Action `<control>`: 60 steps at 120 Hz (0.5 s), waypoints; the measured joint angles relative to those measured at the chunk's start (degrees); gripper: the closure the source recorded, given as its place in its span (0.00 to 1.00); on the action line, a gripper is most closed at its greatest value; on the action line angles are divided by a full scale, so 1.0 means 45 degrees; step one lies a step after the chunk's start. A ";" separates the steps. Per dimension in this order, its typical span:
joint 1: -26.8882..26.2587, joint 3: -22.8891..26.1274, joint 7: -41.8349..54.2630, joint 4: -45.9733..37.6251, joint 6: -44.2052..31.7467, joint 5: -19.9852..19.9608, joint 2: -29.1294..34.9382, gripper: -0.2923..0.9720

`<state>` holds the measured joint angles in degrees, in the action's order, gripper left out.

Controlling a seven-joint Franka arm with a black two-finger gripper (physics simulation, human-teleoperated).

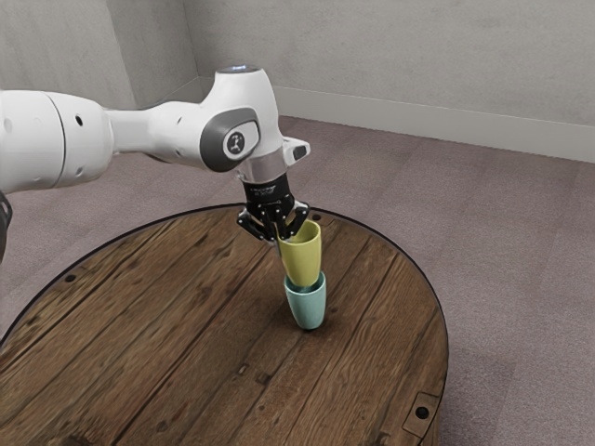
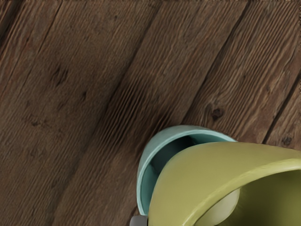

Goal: Place the left cup onto the right cup

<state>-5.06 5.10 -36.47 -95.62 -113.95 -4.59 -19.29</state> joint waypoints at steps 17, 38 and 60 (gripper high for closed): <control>-0.0001 0.0000 0.0001 -0.0118 -0.0063 -0.0031 0.0000 0.85; -0.0002 0.0000 -0.0005 -0.0300 -0.0184 -0.0048 -0.0010 0.85; -0.0114 0.0015 0.0023 -0.0321 -0.0275 -0.0071 -0.0001 0.57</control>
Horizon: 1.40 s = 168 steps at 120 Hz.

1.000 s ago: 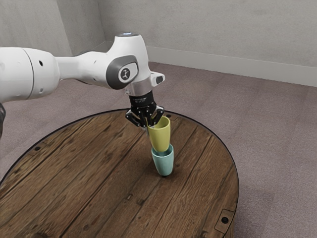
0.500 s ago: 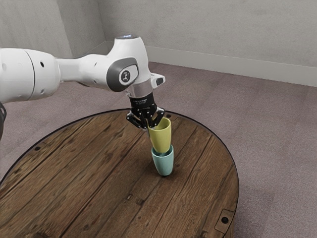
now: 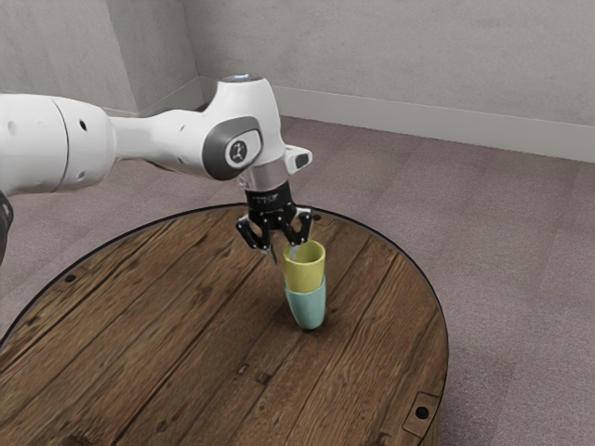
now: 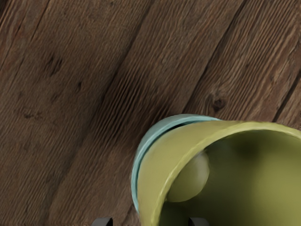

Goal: Place the left cup onto the right cup

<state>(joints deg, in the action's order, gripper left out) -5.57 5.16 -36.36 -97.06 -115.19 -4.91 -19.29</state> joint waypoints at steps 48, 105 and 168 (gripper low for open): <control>-0.0028 0.0003 0.0068 -0.0017 -0.0049 0.0135 0.0171 0.28; -0.0182 0.0059 0.1679 -0.0545 -0.0025 0.1768 0.1856 0.24; -0.0190 -0.0932 0.4516 -0.0473 0.0208 0.3188 0.3339 0.23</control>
<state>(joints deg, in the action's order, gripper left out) -6.42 0.97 -16.04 -99.19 -114.25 9.44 -4.27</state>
